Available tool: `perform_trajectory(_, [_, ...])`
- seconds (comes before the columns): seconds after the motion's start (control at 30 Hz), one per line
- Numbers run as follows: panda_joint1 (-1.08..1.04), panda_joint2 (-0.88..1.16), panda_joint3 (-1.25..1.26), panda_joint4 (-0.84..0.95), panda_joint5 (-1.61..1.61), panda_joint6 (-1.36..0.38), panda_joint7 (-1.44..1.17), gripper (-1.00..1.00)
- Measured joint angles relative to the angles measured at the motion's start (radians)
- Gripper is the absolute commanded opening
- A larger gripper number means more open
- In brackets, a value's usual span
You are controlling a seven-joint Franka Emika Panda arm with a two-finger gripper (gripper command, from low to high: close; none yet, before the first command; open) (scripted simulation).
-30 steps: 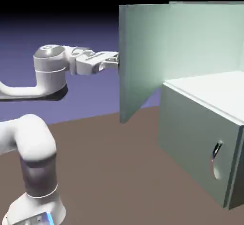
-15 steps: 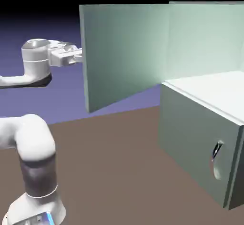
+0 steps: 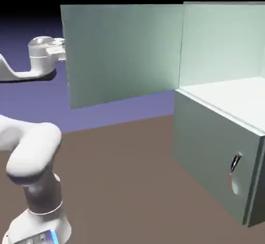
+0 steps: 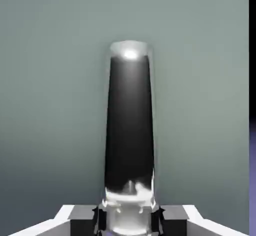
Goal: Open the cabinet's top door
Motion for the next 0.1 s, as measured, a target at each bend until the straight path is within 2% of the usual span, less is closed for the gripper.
perform_trajectory(0.1, [-0.099,-0.012,0.051,0.109,0.020,-0.071,-0.024,-1.00])
